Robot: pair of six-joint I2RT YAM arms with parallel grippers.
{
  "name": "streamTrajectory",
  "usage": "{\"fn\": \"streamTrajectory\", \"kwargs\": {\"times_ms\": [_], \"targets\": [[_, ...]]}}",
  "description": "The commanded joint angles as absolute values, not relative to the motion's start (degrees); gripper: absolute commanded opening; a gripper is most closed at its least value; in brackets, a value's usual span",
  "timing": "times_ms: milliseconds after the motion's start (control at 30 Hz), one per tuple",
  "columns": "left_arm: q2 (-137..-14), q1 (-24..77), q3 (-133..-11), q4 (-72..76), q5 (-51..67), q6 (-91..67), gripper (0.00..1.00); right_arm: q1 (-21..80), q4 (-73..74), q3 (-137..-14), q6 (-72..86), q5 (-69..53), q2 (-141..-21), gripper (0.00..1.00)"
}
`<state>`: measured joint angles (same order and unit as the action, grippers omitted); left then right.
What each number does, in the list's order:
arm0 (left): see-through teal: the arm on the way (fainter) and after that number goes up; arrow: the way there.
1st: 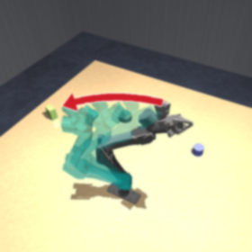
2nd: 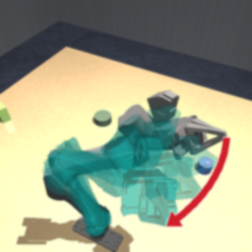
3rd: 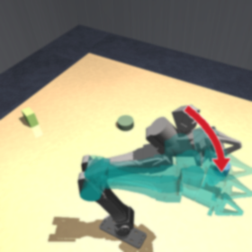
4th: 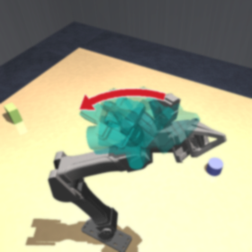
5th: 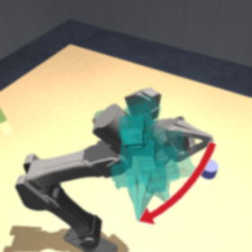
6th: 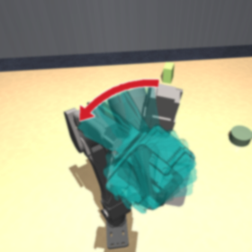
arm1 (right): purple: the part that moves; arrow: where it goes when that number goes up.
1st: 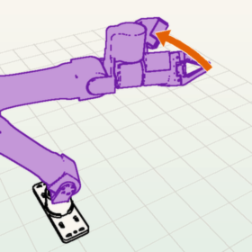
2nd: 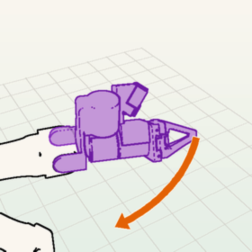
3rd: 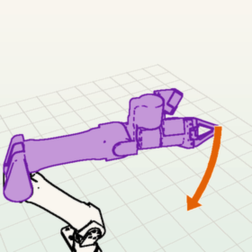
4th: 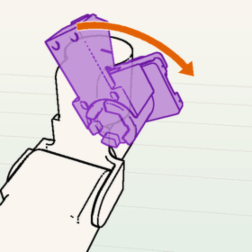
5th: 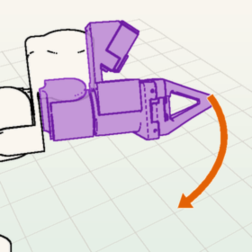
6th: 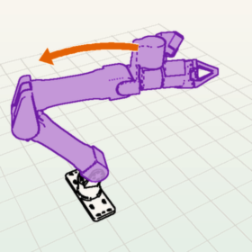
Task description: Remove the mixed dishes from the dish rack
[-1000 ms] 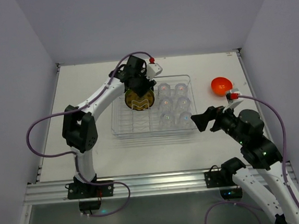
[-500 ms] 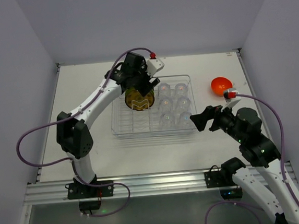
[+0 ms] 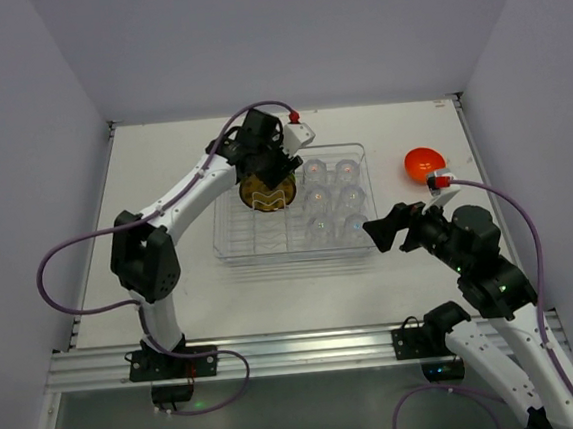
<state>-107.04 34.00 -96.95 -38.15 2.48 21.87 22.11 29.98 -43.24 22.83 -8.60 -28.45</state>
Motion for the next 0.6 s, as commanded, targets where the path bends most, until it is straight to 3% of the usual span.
{"fn": "streamTrajectory", "kwargs": {"times_ms": [0,367,567], "targets": [[-107.8,34.0,-96.8,-37.8,1.1,22.8,0.66,22.1,30.1,-44.0,21.6,-9.8,-28.5,0.93],[-109.5,34.0,-96.9,-39.4,0.4,25.9,0.6,22.1,29.5,-43.7,21.7,-10.8,-28.2,0.93],[-110.7,34.0,-97.6,-39.6,-2.5,27.8,0.44,22.1,29.5,-43.6,21.7,-11.9,-28.3,0.93]]}}
